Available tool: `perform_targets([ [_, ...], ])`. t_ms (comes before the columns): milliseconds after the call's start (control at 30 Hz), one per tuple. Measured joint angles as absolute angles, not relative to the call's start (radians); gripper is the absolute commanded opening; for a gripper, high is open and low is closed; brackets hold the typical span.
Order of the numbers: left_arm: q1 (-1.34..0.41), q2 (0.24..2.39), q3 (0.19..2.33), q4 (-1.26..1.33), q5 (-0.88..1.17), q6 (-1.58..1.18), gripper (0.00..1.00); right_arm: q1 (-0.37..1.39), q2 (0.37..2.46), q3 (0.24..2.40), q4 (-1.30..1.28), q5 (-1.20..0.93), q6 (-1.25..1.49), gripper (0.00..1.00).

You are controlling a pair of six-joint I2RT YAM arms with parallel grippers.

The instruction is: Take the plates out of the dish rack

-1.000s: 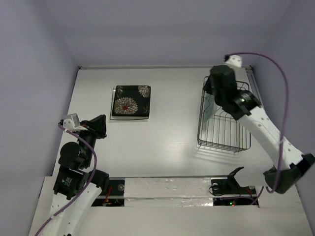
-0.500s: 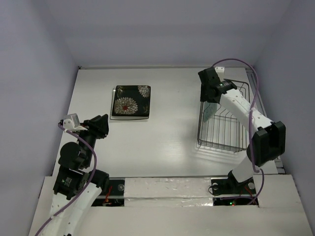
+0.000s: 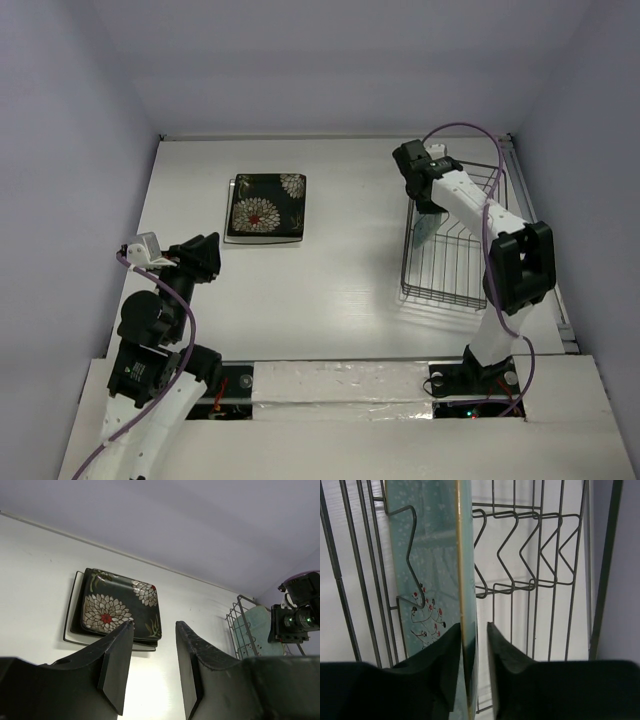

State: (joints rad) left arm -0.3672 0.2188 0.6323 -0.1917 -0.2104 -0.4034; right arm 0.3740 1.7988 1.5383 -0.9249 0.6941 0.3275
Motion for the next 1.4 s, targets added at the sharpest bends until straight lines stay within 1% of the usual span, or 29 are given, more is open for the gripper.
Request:
perform_targets([
  [33, -0.367, 0.219, 0.632, -0.192, -0.21, -0.403, 0.36, 0.374, 1.805, 1.547, -0.936, 0.705, 0.326, 0.25],
  [67, -0.367, 0.219, 0.632, -0.192, -0.21, -0.403, 0.36, 0.374, 1.81, 1.557, -0.943, 0.709, 0.327, 0.17],
  [133, -0.367, 0.218, 0.632, -0.192, -0.21, -0.403, 0.36, 0.376, 1.817, 1.568, -0.949, 0.718, 0.327, 0.11],
  [167, -0.367, 0.218, 0.632, -0.192, -0.21, -0.403, 0.36, 0.378, 1.818, 1.573, -0.952, 0.723, 0.328, 0.04],
  [233, -0.367, 0.218, 0.632, -0.192, -0.21, -0.403, 0.36, 0.379, 1.82, 1.576, -0.957, 0.731, 0.327, 0.0],
  [767, -0.367, 0.218, 0.632, -0.192, -0.21, -0.403, 0.36, 0.381, 1.822, 1.625, -0.994, 0.915, 0.264, 0.0],
  [933, -0.367, 0.218, 0.632, -0.192, -0.21, -0.403, 0.36, 0.381, 1.8, 1.653, -1.002, 0.912, 0.242, 0.0],
  [1400, -0.367, 0.218, 0.632, -0.192, -0.21, -0.403, 0.36, 0.405, 1.579, 1.724, -1.016, 0.822, 0.233, 0.0],
])
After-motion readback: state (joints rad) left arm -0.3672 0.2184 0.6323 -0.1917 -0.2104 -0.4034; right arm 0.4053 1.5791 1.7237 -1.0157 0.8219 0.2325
